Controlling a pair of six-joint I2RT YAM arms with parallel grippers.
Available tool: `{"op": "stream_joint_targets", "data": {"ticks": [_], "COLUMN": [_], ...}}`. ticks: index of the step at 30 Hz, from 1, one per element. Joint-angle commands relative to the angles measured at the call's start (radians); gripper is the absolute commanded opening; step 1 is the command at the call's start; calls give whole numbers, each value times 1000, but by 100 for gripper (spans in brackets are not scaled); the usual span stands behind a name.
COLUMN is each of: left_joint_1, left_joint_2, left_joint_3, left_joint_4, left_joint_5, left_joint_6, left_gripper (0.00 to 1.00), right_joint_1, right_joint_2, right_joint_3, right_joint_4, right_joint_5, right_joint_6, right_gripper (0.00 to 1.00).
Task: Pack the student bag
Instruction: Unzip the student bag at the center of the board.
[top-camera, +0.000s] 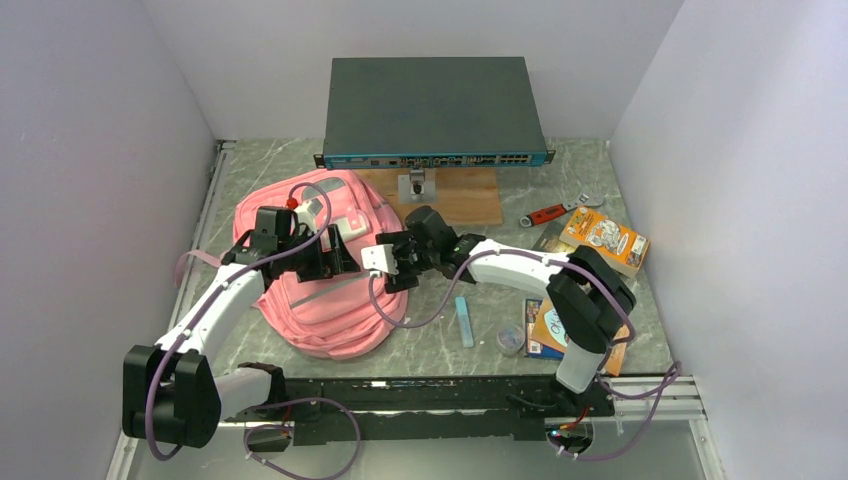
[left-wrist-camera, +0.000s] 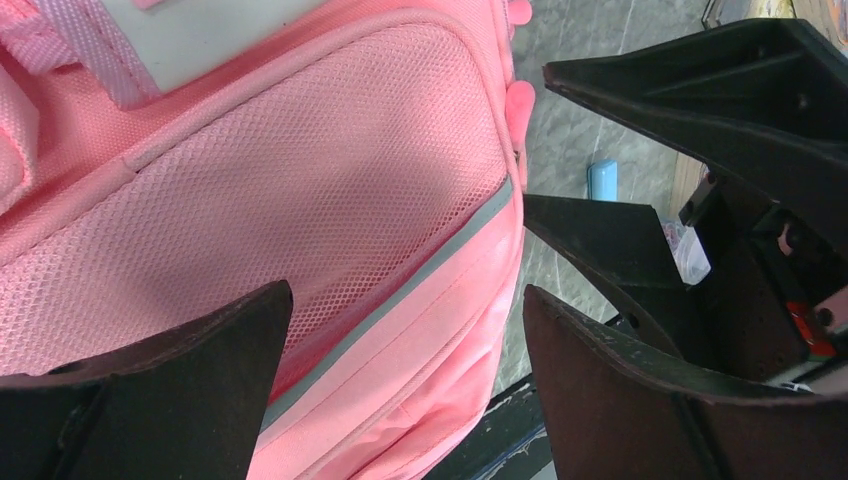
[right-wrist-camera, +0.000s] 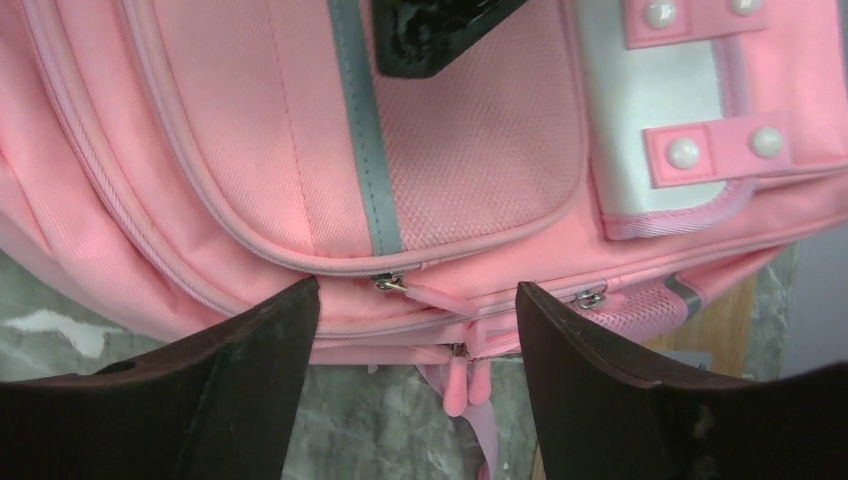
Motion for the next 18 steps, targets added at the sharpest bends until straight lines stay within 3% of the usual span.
{"op": "stream_joint_targets", "data": {"ticks": [1, 8, 18], "left_joint_1": [-3, -3, -3], "left_joint_2": [-11, 2, -8], "left_joint_3": [18, 14, 13], "left_joint_4": [5, 14, 11], "left_joint_5": [34, 52, 50], "left_joint_6": [23, 17, 18], "left_gripper": [90, 90, 90], "right_joint_1": [-11, -9, 12], "right_joint_2": [49, 56, 120], "right_joint_3": [105, 93, 138], "right_joint_4": [-217, -216, -272], "right_joint_5": [-14, 68, 114], "right_joint_6": [-159, -222, -307], "right_gripper": [71, 67, 50]}}
